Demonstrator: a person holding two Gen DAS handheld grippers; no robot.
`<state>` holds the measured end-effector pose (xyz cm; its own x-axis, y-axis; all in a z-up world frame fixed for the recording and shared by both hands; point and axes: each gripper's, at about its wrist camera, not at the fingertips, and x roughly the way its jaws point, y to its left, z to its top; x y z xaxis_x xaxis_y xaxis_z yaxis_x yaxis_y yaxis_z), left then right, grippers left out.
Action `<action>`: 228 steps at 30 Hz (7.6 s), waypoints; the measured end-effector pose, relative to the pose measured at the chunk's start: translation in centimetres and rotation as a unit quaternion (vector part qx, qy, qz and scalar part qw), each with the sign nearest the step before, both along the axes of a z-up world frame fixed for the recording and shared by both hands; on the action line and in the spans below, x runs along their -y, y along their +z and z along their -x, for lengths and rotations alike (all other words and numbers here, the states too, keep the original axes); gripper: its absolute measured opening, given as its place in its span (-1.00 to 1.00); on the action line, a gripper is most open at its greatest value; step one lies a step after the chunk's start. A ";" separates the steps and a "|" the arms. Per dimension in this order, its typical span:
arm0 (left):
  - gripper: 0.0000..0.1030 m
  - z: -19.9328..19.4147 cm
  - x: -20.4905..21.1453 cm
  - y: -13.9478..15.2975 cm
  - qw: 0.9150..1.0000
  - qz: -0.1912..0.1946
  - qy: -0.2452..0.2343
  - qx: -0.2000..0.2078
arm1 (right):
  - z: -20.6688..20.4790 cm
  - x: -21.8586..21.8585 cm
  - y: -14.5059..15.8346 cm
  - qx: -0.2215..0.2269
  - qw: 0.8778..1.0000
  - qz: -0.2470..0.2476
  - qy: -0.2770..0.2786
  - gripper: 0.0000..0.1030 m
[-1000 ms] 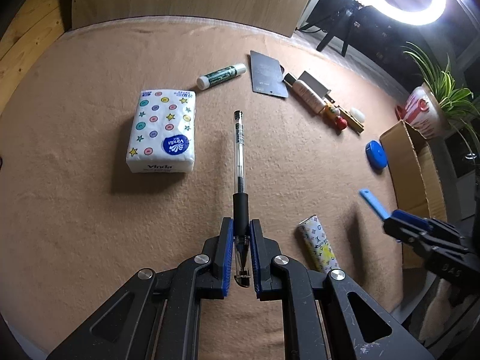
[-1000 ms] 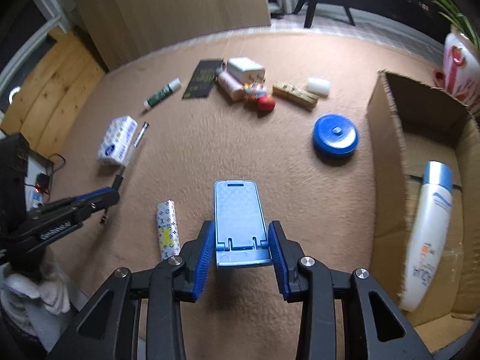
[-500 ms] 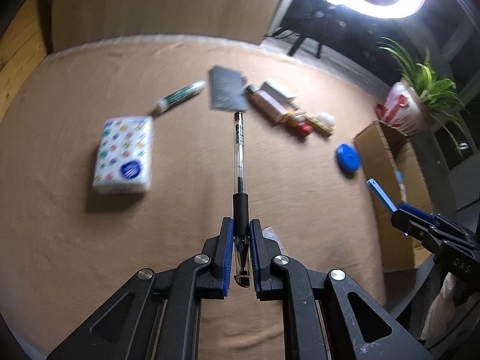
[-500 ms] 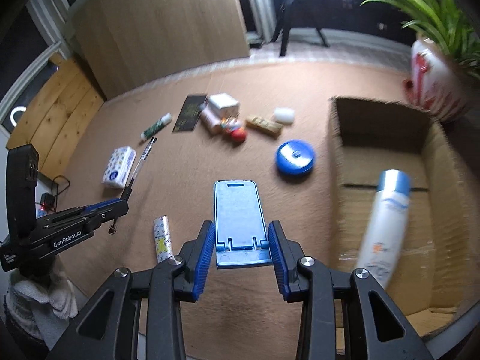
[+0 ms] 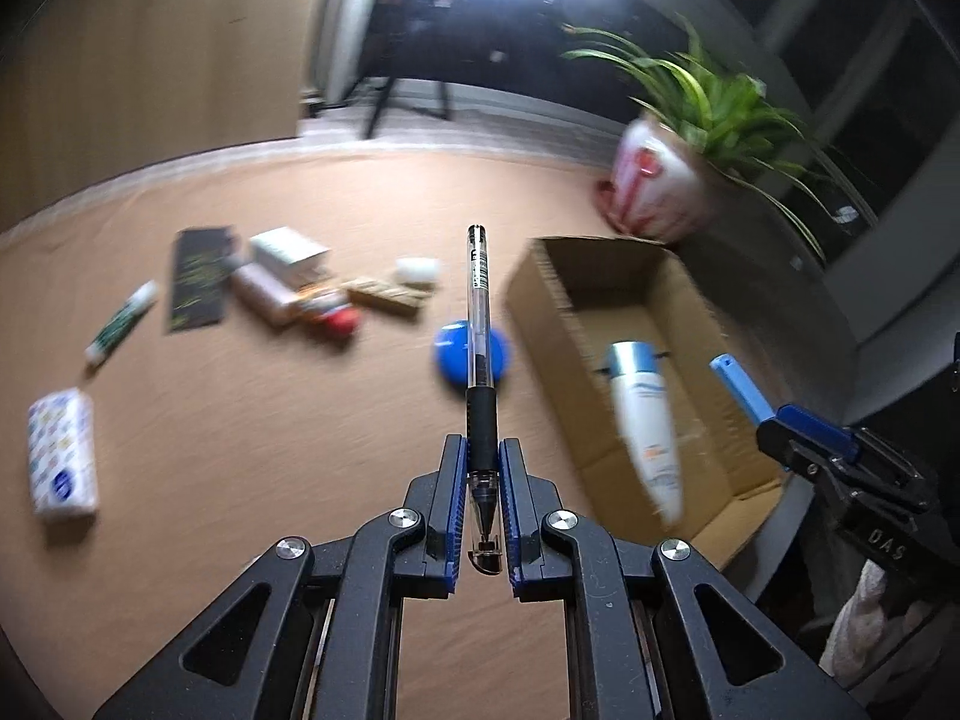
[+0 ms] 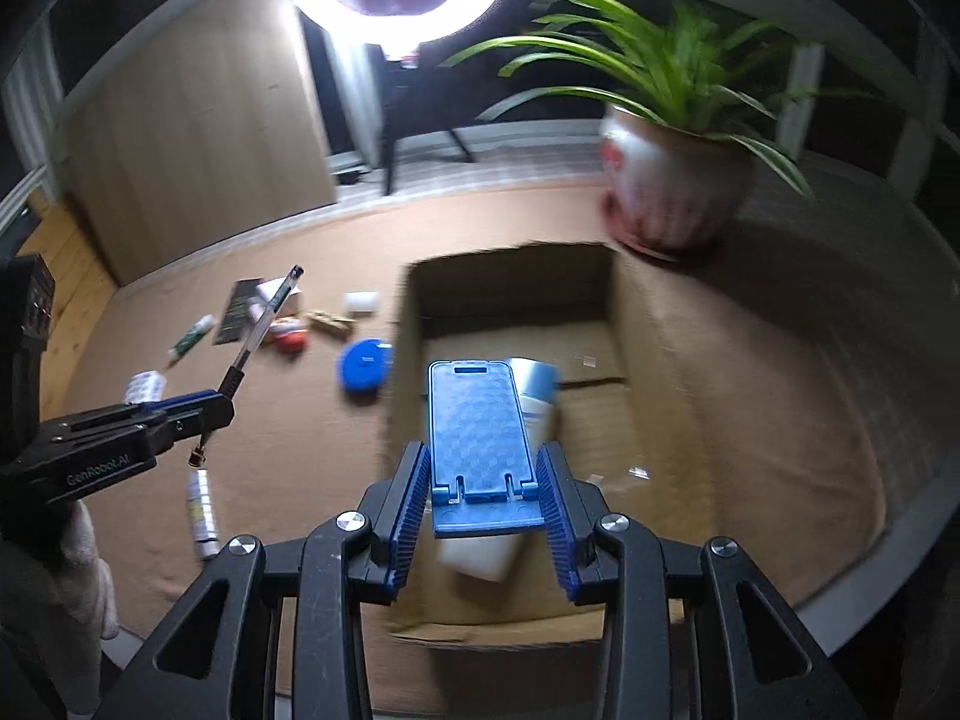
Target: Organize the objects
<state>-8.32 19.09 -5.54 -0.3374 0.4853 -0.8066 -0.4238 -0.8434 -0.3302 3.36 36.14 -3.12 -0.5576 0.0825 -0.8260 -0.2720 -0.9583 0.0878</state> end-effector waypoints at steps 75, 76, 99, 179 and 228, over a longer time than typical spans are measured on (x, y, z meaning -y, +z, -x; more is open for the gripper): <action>-0.30 23.9 4.0 -8.3 0.989 0.102 0.055 0.090 | 0.8 3.1 -2.5 0.038 0.997 0.071 -0.007 0.13; -0.29 23.7 3.7 -8.4 0.989 0.103 0.048 0.090 | 0.9 3.1 -2.6 0.039 0.997 0.072 -0.007 0.13; -0.27 10.7 4.5 -8.2 0.994 0.087 -0.043 0.046 | 4.1 8.0 -2.8 0.040 0.993 0.089 0.070 0.13; 0.05 5.1 9.4 -8.4 0.988 0.154 0.014 0.013 | 14.6 14.0 -11.1 0.132 0.973 0.089 0.165 0.13; -0.19 -3.2 10.6 -9.0 0.984 0.161 0.069 0.027 | 12.0 14.0 -10.2 0.140 0.973 0.060 0.174 -0.09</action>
